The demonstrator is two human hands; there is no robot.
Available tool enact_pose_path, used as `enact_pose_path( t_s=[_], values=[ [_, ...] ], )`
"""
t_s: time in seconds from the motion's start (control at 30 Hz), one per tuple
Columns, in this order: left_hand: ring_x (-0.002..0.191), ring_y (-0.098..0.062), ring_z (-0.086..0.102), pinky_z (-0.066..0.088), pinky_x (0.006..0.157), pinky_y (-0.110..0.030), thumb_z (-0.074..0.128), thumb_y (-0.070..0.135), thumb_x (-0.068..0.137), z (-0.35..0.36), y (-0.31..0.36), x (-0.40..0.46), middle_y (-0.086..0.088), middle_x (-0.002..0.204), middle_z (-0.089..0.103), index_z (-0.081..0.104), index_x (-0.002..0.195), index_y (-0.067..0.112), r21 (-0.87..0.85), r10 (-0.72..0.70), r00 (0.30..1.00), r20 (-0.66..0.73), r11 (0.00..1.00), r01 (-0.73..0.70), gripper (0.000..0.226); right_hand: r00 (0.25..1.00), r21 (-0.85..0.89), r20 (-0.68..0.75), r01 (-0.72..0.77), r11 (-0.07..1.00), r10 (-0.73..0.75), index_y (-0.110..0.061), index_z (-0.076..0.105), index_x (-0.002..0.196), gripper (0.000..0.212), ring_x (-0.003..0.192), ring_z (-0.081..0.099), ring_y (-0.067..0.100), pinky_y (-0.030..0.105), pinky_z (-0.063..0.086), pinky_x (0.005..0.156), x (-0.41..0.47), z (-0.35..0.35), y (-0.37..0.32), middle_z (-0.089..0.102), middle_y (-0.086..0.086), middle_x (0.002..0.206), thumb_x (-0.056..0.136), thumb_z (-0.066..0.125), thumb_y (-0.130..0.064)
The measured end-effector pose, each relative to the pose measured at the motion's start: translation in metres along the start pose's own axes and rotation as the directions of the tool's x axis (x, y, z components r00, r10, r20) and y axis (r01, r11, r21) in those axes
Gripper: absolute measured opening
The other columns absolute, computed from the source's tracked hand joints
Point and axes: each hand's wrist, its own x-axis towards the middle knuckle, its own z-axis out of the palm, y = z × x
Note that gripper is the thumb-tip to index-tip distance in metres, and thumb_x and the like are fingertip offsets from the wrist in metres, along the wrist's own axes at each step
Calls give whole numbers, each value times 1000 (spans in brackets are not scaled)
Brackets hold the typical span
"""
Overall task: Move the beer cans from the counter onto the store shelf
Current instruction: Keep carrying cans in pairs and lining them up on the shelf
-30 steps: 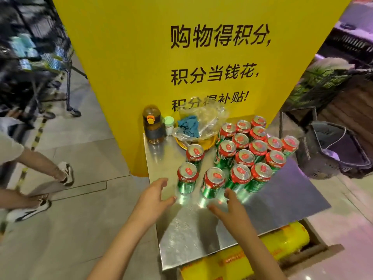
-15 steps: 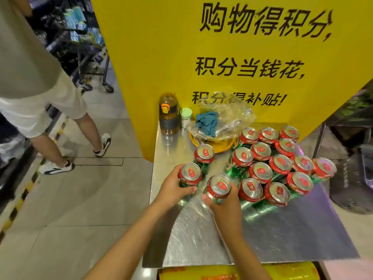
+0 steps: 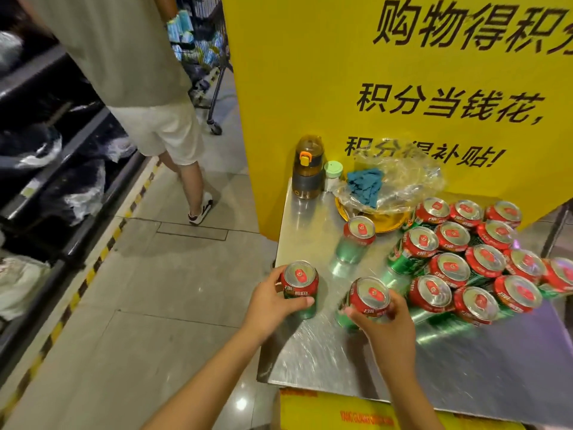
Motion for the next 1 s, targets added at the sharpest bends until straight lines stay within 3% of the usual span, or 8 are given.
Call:
enact_pose_path(
  t_s=[0.17, 0.3, 0.43, 0.53, 0.63, 0.7, 0.83, 1.0],
  values=[
    [98, -4, 61, 49, 77, -14, 81, 15, 68, -59, 1, -45, 11, 103, 66, 57, 107, 33, -161, -2, 997, -73, 987, -10, 49, 982, 240, 184, -87, 967, 42, -25, 59, 101, 57, 84, 62, 6, 21, 49, 73, -31, 18, -40, 67, -6, 92, 55, 85, -2],
    [95, 2, 62, 49, 70, -11, 83, 40, 52, -118, -2, -89, 17, 98, 68, 58, 108, 34, -255, -7, 985, -170, 966, -37, 62, 914, 346, 405, -121, 931, -31, -19, 61, 111, 84, 89, 68, 12, 19, 54, 70, -60, 57, -68, 72, -1, 96, 32, 87, -28],
    [94, 5, 61, 44, 73, -12, 79, 46, 45, -185, -14, -137, 19, 100, 67, 57, 106, 37, -304, -50, 949, -310, 951, -50, 66, 815, 344, 574, -144, 928, -86, -29, 65, 110, 81, 100, 66, 20, 26, 53, 77, -96, 118, -94, 69, 4, 108, 33, 90, -36],
    [93, 5, 62, 45, 76, -17, 77, 50, 42, -236, -32, -181, 20, 101, 68, 60, 106, 37, -333, -93, 896, -435, 941, -64, 68, 739, 321, 662, -133, 938, -122, -37, 67, 106, 75, 103, 65, 17, 26, 52, 82, -129, 172, -113, 69, 1, 110, 35, 92, -43],
    [98, -5, 62, 46, 81, -26, 78, 51, 39, -289, -55, -229, 11, 103, 69, 61, 107, 35, -370, -166, 811, -561, 927, -66, 72, 661, 274, 742, -142, 951, -115, -32, 67, 106, 90, 101, 66, 13, 26, 51, 81, -165, 228, -129, 71, -3, 106, 22, 92, -51],
    [101, -7, 58, 45, 84, -30, 78, 52, 35, -322, -70, -260, 9, 105, 67, 59, 104, 37, -397, -223, 737, -639, 916, -67, 73, 594, 242, 797, -146, 959, -111, -29, 63, 111, 96, 104, 64, 16, 32, 48, 88, -189, 263, -135, 70, -2, 109, 22, 93, -50],
    [105, -7, 56, 43, 88, -34, 77, 53, 32, -381, -93, -313, 12, 108, 64, 59, 102, 37, -413, -286, 572, -768, 905, -102, 74, 448, 187, 887, -137, 973, -107, -37, 60, 115, 95, 111, 61, 15, 38, 45, 96, -235, 331, -143, 67, -5, 116, 26, 93, -48],
    [105, -12, 58, 45, 86, -32, 76, 53, 34, -429, -112, -356, 7, 109, 66, 60, 110, 32, -408, -325, 388, -862, 900, -153, 80, 307, 145, 945, -96, 985, -110, -34, 59, 117, 97, 106, 63, 14, 33, 46, 89, -282, 398, -155, 67, -4, 115, 27, 91, -51]
  ],
)
